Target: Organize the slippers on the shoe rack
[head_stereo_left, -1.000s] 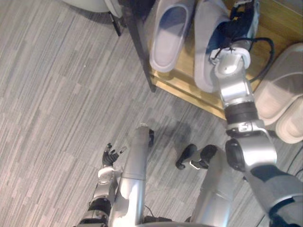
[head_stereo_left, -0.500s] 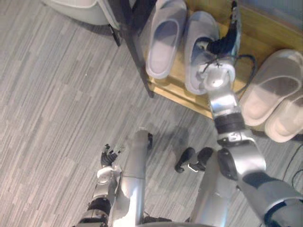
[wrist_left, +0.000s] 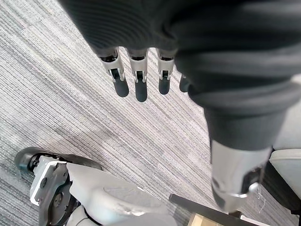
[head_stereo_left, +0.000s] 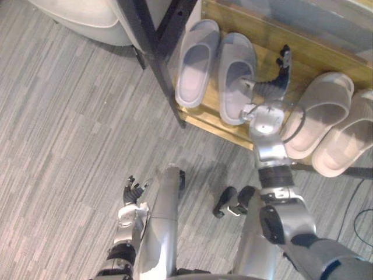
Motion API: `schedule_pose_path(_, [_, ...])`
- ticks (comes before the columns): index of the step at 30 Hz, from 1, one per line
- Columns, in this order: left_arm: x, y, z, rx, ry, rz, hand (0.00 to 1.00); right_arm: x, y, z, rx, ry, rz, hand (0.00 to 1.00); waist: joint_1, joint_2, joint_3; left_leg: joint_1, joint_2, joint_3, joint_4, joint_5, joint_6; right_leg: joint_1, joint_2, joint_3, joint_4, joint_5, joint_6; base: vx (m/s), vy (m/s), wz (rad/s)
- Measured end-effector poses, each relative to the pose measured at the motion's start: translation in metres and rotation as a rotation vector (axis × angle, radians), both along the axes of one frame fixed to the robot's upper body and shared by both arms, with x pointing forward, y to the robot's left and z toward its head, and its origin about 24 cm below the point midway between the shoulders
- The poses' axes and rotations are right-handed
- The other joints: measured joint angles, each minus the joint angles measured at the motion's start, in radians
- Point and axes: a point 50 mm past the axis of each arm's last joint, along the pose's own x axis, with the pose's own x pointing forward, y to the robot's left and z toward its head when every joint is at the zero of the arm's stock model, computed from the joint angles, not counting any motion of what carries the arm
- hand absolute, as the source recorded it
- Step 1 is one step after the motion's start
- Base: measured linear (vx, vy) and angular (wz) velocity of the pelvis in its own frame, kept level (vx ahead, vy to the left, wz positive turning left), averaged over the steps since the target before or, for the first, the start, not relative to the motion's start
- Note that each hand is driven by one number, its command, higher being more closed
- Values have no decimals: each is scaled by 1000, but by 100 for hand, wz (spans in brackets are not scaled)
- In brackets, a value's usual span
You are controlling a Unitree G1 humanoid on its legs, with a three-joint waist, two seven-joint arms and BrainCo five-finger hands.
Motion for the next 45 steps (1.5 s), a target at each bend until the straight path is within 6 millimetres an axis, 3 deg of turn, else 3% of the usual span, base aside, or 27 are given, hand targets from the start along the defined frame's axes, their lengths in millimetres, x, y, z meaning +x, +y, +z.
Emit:
schedule_pose_path(2, [0, 0, 0, -1, 1, 1, 0, -2, 3, -17, 96, 31, 42, 0, -1, -2, 1, 22, 1, 0, -12, 0, 0, 23, 2, -4, -14, 1, 2, 0, 0, 0])
schedule_pose_path(7, [-1, 3, -1, -10, 8, 21, 0, -6, 11, -39, 252, 53, 121, 0, -5, -10, 2, 41, 9, 4, -37, 4, -1, 39, 15, -5, -45, 13, 8, 7, -9, -5])
schedule_pose_path(13, [-1, 7, -1, -19, 9, 52, 0, -8, 18, -47, 360, 40, 202, 0, -11, -31, 6, 62, 8, 4, -55, 6, -2, 61, 15, -10, -63, 16, 8, 0, 0, 0])
schedule_pose_path(27, [-1, 11, -2, -23, 29, 84, 0, -14, 59, -60, 551, 60, 394, 0, -15, -46, 14, 91, 5, -2, -78, 11, -9, 94, 16, -23, -82, 15, 11, 7, -26, 1])
schedule_pose_path(33, [-1, 11, -2, -20, 38, 107, 0, -14, 60, -62, 645, 55, 407, 0, -15, -48, 15, 97, 5, -6, -81, 12, -11, 109, 16, -35, -87, 14, 12, 8, -34, 3])
schedule_pose_path(42, [-2, 11, -3, -32, 44, 137, 0, -11, 58, -69, 627, 93, 396, 0, -19, -48, 16, 125, 5, -3, -96, 14, -11, 133, 17, -35, -100, 15, 11, 7, -29, 0])
schedule_pose_path(45, [-4, 9, -6, -42, 53, 139, 0, -17, 50, -88, 574, 166, 368, 0, -20, -48, 21, 178, 6, -3, -122, 15, -10, 188, 24, -40, -131, 20, 17, 38, -28, -1])
